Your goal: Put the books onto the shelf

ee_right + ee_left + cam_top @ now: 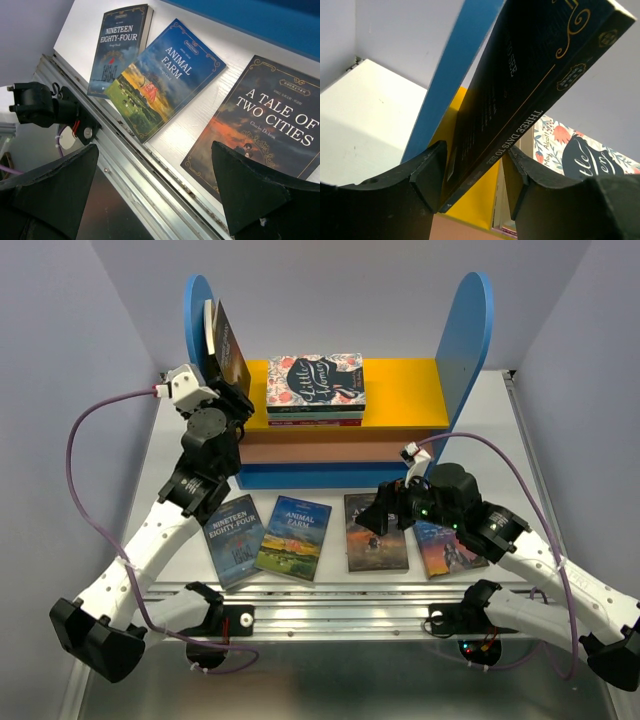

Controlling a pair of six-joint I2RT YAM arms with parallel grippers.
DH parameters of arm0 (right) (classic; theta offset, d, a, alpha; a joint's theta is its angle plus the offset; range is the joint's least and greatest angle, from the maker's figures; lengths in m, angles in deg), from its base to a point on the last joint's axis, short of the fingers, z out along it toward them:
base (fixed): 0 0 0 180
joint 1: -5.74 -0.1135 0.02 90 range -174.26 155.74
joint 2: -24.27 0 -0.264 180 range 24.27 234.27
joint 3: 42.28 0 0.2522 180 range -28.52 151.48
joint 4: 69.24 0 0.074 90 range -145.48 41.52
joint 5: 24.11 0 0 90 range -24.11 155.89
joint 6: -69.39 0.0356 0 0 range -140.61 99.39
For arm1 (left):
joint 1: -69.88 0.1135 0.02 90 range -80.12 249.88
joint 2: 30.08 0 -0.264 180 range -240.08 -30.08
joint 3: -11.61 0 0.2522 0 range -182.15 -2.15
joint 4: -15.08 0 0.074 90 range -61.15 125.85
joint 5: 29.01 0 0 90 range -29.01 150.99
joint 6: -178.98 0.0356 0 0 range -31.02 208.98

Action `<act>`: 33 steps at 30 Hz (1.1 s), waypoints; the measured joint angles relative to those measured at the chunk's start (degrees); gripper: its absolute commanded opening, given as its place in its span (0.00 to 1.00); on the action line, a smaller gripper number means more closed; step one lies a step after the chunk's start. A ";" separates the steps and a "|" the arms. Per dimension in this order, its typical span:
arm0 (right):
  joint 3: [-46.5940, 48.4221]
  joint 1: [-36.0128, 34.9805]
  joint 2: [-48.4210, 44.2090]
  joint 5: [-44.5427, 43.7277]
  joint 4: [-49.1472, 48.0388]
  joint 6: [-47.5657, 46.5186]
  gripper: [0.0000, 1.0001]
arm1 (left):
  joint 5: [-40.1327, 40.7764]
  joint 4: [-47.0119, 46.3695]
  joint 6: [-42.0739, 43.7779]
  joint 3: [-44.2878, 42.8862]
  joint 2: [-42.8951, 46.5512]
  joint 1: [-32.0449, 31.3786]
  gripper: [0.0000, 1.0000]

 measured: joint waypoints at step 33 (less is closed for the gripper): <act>-1.86 0.00 -0.85 2.51 -0.92 0.24 1.00 | -14.84 16.04 -16.50 2.71 22.99 0.46 0.99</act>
